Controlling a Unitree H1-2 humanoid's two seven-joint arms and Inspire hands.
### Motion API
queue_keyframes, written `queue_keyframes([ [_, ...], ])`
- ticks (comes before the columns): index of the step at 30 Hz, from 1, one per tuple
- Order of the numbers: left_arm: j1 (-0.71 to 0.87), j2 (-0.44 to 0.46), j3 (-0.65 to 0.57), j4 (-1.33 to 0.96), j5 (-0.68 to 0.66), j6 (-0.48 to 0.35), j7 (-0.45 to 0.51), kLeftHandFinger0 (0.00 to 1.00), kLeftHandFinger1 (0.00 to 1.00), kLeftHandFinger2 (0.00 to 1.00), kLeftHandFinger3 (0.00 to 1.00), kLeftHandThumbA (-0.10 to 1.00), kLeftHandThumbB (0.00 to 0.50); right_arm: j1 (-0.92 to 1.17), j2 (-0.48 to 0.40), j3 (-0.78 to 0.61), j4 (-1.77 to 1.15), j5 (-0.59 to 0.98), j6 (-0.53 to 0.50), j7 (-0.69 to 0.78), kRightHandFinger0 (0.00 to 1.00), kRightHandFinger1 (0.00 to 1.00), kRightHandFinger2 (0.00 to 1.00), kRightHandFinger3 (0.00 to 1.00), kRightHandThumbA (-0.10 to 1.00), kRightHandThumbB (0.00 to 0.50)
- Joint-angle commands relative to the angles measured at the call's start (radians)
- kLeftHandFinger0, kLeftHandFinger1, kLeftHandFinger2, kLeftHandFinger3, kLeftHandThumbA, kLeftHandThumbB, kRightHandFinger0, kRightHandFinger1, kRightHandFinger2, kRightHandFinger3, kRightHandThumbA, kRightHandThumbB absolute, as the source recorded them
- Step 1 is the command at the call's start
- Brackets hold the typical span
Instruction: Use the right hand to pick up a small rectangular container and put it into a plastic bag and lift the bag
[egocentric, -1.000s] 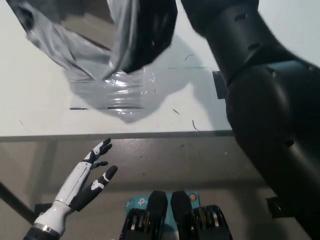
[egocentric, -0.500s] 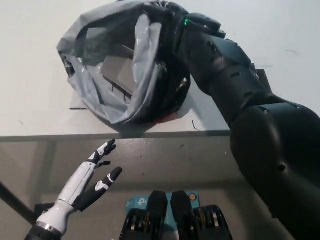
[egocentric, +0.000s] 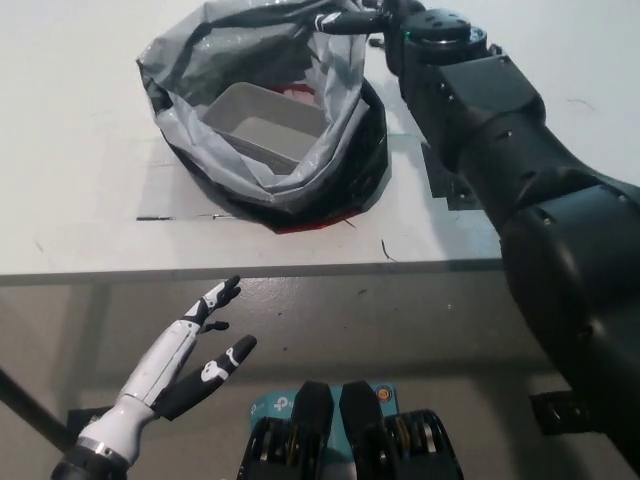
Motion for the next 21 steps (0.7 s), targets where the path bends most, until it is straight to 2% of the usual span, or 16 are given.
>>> queue_keyframes([
  [1,-0.016,0.025,-0.006,-0.037,0.016,-0.013,-0.013,0.86,0.97,1.0,1.0,0.87,0.12,-0.124,-0.035,0.166,-0.048,-0.177,-0.073,0.035,1.0,1.0,1.0,1.0,0.81,0.409],
  [2,-0.016,0.027,-0.007,-0.037,0.018,-0.016,-0.015,0.86,0.97,1.0,1.0,0.87,0.116,-0.133,-0.041,0.241,-0.055,-0.235,-0.073,0.028,1.0,1.0,1.0,1.0,0.89,0.467],
  [3,-0.016,0.027,-0.007,-0.036,0.021,-0.018,-0.014,0.86,0.97,1.0,1.0,0.87,0.111,-0.139,-0.044,0.29,-0.06,-0.275,-0.07,0.024,1.0,1.0,1.0,1.0,0.9,0.485],
  [8,-0.009,0.023,-0.01,-0.041,0.033,-0.013,-0.013,0.86,0.96,1.0,1.0,0.87,0.11,-0.163,-0.065,0.519,-0.091,-0.436,-0.069,0.041,1.0,1.0,1.0,1.0,0.93,0.5],
  [9,-0.008,0.023,-0.01,-0.041,0.032,-0.013,-0.013,0.86,0.96,1.0,1.0,0.87,0.113,-0.162,-0.069,0.553,-0.099,-0.464,-0.077,0.021,1.0,1.0,1.0,1.0,0.91,0.5],
  [10,-0.008,0.023,-0.01,-0.039,0.032,-0.015,-0.013,0.86,0.96,1.0,1.0,0.87,0.12,-0.157,-0.076,0.588,-0.111,-0.488,-0.096,-0.022,1.0,1.0,1.0,1.0,0.85,0.5],
  [11,-0.011,0.022,-0.01,-0.037,0.031,-0.014,-0.014,0.86,0.96,1.0,1.0,0.87,0.124,-0.147,-0.087,0.608,-0.138,-0.512,-0.135,-0.118,1.0,1.0,1.0,1.0,0.75,0.495],
  [13,-0.02,0.023,-0.007,-0.034,0.027,-0.011,-0.016,0.87,0.96,1.0,1.0,0.88,0.12,-0.147,-0.107,0.633,-0.173,-0.538,-0.161,-0.202,1.0,1.0,1.0,1.0,0.81,0.438],
  [14,-0.022,0.023,-0.006,-0.033,0.025,-0.01,-0.016,0.87,0.96,1.0,1.0,0.88,0.12,-0.148,-0.112,0.636,-0.181,-0.539,-0.164,-0.213,1.0,1.0,1.0,1.0,0.81,0.438],
  [15,-0.026,0.023,-0.005,-0.031,0.02,-0.01,-0.018,0.87,0.96,1.0,1.0,0.87,0.112,-0.146,-0.143,0.658,-0.241,-0.579,-0.17,-0.265,1.0,1.0,1.0,1.0,0.89,0.391],
  [16,-0.03,0.022,-0.003,-0.028,0.016,-0.013,-0.017,0.87,0.97,1.0,1.0,0.87,0.114,-0.145,-0.169,0.669,-0.294,-0.609,-0.166,-0.297,1.0,1.0,1.0,1.0,0.95,0.374],
  [18,-0.042,0.019,-0.002,-0.02,0.013,-0.02,-0.016,0.87,0.97,1.0,1.0,0.87,0.113,-0.14,-0.219,0.674,-0.397,-0.647,-0.156,-0.331,1.0,1.0,1.0,1.0,0.99,0.358],
  [19,-0.045,0.019,-0.002,-0.019,0.014,-0.02,-0.015,0.89,0.99,1.0,1.0,0.88,0.114,-0.127,-0.244,0.662,-0.466,-0.655,-0.15,-0.326,1.0,1.0,1.0,1.0,1.0,0.333],
  [20,-0.05,0.019,-0.001,-0.017,0.014,-0.019,-0.015,0.9,1.0,1.0,1.0,0.88,0.114,-0.119,-0.262,0.652,-0.516,-0.661,-0.146,-0.322,1.0,1.0,1.0,1.0,1.0,0.333],
  [21,-0.067,0.016,0.006,-0.009,0.009,-0.023,-0.01,0.98,1.0,1.0,1.0,0.89,0.124,-0.071,-0.33,0.606,-0.732,-0.683,-0.123,-0.285,1.0,1.0,1.0,1.0,1.0,0.307],
])
